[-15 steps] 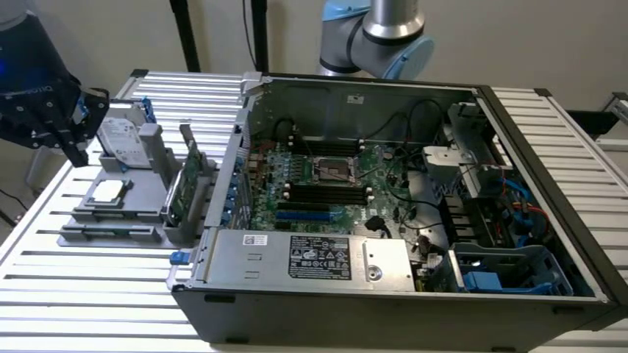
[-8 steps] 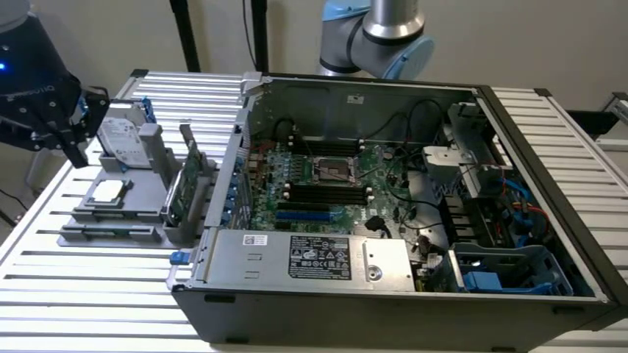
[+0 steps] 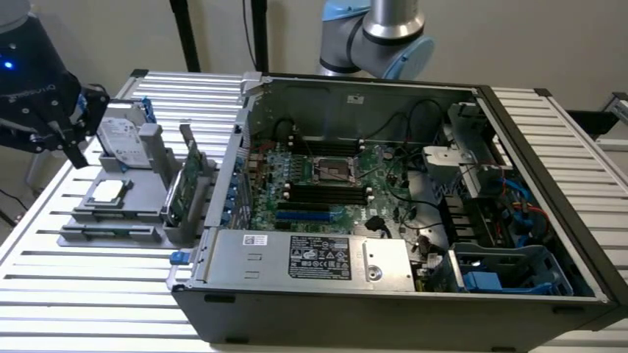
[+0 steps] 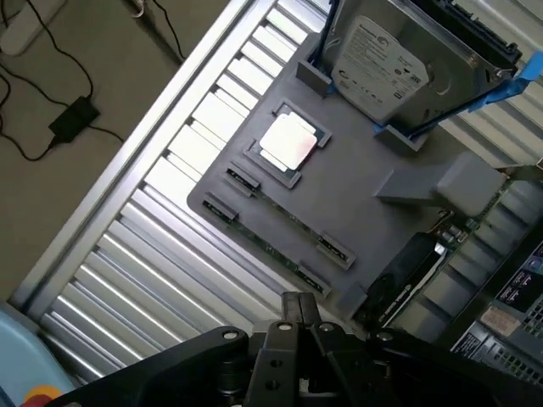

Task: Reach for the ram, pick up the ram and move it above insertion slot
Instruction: 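Pick up the ram and move it above insertion slot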

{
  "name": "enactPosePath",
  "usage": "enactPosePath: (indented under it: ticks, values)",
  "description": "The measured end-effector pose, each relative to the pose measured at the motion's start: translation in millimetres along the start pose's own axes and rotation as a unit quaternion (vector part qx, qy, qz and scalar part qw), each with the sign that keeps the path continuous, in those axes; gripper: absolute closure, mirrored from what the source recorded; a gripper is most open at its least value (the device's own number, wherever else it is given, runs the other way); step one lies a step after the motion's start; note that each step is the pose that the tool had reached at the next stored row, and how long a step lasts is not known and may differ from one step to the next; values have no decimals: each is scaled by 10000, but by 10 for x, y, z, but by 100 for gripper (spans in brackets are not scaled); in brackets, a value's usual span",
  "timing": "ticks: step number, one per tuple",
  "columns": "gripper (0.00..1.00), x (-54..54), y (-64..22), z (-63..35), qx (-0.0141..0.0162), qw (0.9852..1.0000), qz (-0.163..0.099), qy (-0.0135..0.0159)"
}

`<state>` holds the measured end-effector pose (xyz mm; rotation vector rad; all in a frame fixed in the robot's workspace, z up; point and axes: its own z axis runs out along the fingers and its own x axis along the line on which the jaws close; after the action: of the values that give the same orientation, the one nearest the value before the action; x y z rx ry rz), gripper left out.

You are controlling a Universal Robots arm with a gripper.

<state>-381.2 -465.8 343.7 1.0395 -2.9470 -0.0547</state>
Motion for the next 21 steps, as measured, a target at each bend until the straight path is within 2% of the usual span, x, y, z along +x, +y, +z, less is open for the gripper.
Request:
enactPosePath:
  ticks: [3,6,11,16,19,21]
  values:
    - [89,0,0,0,1,9996,-270,11]
    - [89,0,0,-1,2,9985,-543,21]
    - [89,0,0,0,6,9950,-999,31]
    - [89,0,0,0,9,9894,-1450,43]
    - [89,0,0,0,9,9852,-1715,51]
    - [89,0,0,0,10,9818,-1901,56]
